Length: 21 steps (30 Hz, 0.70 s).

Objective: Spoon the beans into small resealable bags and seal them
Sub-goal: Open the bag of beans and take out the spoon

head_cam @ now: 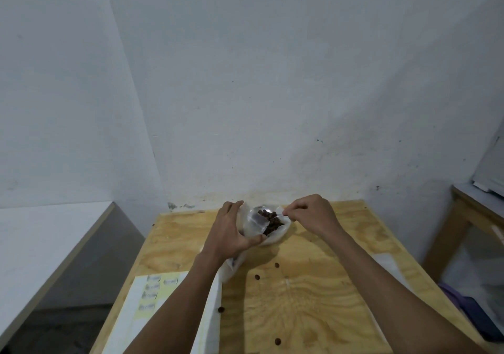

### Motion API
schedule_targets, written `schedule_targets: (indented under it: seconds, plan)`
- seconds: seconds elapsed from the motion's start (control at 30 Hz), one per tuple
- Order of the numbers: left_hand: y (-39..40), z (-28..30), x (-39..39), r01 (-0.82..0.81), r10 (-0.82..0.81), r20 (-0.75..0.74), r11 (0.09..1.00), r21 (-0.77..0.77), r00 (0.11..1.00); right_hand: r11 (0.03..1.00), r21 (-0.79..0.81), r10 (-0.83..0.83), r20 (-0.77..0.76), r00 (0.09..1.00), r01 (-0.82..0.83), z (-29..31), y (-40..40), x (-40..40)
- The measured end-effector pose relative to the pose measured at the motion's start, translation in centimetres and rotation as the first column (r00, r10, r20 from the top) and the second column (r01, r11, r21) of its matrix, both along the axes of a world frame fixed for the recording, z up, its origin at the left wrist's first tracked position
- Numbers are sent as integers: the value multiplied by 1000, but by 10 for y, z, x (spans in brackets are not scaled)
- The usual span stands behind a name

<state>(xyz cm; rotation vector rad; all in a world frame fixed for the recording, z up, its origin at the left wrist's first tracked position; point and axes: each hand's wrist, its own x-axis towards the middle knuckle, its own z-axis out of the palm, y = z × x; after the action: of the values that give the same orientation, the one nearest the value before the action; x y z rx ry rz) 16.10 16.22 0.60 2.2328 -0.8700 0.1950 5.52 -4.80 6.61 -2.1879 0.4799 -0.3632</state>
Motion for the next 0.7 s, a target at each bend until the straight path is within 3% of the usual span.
schedule_targets:
  seconds: [0.23, 0.33, 0.7]
  plan:
    - [-3, -1, 0, -6, 6, 15, 1000, -25, 1000, 988, -152, 1, 121, 993, 18, -4, 3, -10]
    - [-2, -4, 2, -8, 8, 18, 999, -49, 1000, 985, -144, -75, 148, 986, 97, -9, 4, -6]
    - [5, -5, 11, -46, 52, 36, 988, -150, 998, 978, -155, -154, -80, 985, 140, -38, 8, 21]
